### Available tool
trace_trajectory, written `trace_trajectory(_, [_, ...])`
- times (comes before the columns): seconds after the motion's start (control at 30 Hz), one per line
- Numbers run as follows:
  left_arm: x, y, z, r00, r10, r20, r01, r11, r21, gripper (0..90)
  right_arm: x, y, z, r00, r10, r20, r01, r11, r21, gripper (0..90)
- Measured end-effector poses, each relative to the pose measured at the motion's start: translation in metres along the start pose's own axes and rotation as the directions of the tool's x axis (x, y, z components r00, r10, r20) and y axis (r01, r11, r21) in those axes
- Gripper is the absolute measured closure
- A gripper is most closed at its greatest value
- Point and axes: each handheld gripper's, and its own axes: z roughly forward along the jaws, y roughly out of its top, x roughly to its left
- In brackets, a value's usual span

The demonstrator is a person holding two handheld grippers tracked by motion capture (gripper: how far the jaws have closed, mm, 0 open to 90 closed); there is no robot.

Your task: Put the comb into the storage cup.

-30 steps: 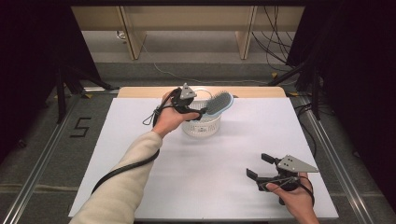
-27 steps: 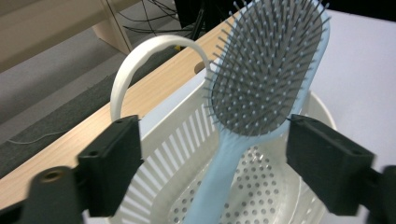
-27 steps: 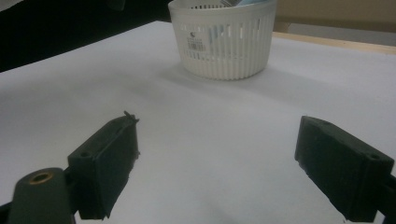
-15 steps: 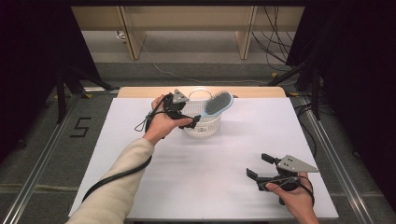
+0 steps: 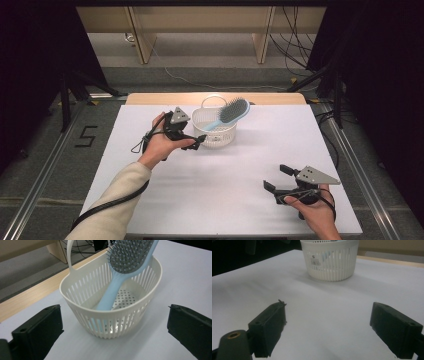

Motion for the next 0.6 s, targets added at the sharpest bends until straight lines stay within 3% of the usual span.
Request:
trace_trajectory(0.23, [0.005, -0.012, -0.014, 0.9995, -0.024, -0.019, 0.023, 0.9990, -0.039, 0.0, 0.000, 0.001, -0.001, 1.0000, -0.004, 0.002, 0.004, 1.000, -0.002, 14.3])
trace_trajectory(0.6, [-0.002, -0.019, -0.034, 0.9996, -0.010, -0.025, 0.008, 0.9979, -0.064, 0.0, 0.000, 0.001, -0.003, 1.0000, -0.007, 0.004, 0.007, 1.000, -0.008, 14.3])
